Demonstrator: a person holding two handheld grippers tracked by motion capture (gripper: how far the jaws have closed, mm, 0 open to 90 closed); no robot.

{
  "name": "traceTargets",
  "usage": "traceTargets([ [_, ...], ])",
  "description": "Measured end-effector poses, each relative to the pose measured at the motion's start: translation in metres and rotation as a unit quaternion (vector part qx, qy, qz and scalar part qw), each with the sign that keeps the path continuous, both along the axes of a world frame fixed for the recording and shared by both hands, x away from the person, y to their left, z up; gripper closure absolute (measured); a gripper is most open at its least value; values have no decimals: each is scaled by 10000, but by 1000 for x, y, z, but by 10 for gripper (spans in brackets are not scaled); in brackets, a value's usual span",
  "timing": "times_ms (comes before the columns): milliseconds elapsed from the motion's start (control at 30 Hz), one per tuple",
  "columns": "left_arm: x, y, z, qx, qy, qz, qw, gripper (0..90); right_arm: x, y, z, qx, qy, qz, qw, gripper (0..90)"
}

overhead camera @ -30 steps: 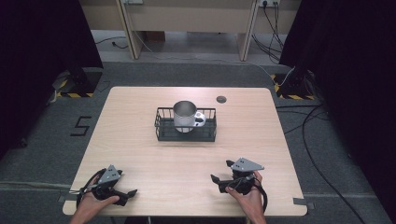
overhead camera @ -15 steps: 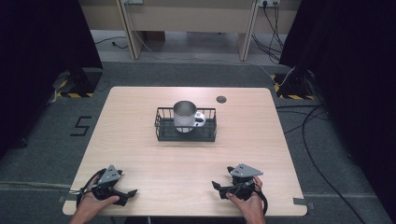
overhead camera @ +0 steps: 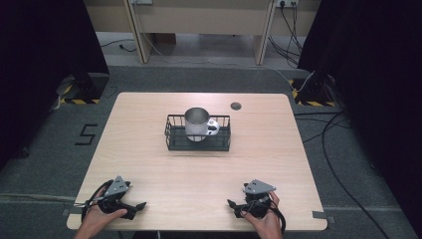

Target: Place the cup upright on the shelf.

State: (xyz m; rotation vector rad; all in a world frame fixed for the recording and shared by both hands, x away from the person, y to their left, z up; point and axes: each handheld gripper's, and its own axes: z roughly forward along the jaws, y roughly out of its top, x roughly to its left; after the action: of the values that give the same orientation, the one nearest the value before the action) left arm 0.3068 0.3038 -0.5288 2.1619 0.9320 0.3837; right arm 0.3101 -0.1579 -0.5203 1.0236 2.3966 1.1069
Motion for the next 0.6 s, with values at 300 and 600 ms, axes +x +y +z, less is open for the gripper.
traceTargets([
  [300,0,0,0,1,0,0,10000,0,-4,2,-1,-244,94,11,9997,149],
  [600,0,0,0,2,1,-2,10000,0,-2,2,-2,-268,101,9,9996,121],
])
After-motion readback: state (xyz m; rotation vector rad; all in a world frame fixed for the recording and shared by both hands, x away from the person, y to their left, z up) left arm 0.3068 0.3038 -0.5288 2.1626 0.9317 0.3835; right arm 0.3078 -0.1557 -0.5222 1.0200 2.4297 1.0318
